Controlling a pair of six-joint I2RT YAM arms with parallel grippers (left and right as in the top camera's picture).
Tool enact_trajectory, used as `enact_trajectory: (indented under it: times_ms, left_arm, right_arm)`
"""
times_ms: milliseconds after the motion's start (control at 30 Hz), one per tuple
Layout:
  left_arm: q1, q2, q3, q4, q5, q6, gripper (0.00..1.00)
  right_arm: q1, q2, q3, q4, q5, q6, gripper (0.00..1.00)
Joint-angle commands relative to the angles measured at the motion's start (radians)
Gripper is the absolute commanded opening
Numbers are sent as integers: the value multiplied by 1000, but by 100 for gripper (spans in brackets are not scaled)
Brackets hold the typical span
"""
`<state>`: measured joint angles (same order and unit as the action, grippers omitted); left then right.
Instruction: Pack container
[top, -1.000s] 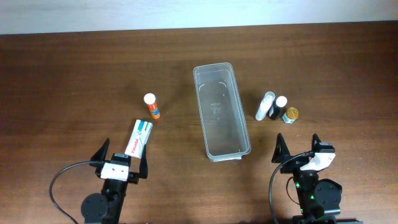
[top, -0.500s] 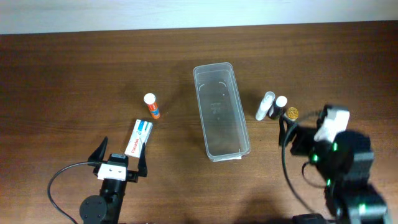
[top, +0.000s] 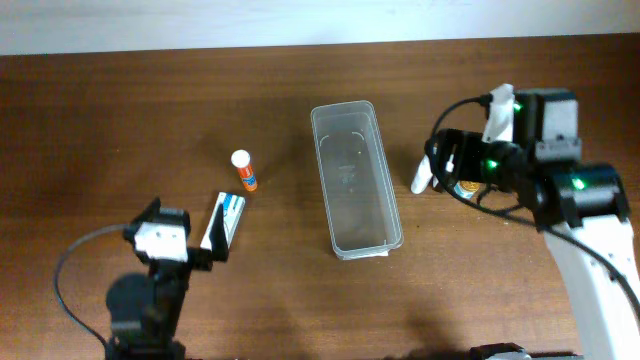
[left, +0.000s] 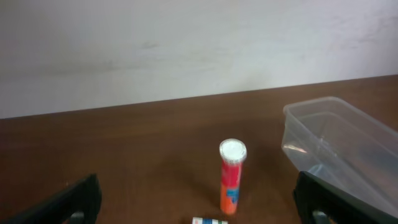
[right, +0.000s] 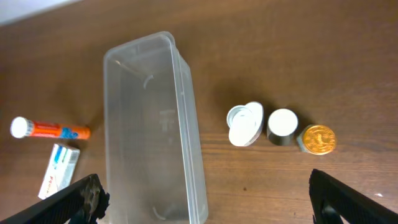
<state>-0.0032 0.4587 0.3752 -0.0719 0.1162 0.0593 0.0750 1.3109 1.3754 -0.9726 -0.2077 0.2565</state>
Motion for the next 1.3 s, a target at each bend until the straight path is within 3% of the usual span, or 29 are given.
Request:
enact_trajectory:
  times_ms: [0, 233, 333, 767, 1267]
  left_arm:
    - [5, 194, 142, -7, -8, -5, 99]
    - [5, 607, 422, -75, 23, 2, 99]
    - [4, 681, 452, -82, 23, 2, 99]
    - [4, 805, 452, -140, 22, 2, 99]
    - [4, 824, 452, -234, 22, 2, 99]
  right_arm:
    - [34, 80, 28, -9, 50, -6, 98]
    - [63, 225, 29, -14, 172, 77, 99]
    - [79, 253, 29, -1, 202, 99, 96]
    - [174, 369, 29, 68, 354, 350, 92]
    - [174, 409, 28, 117, 369, 433, 82]
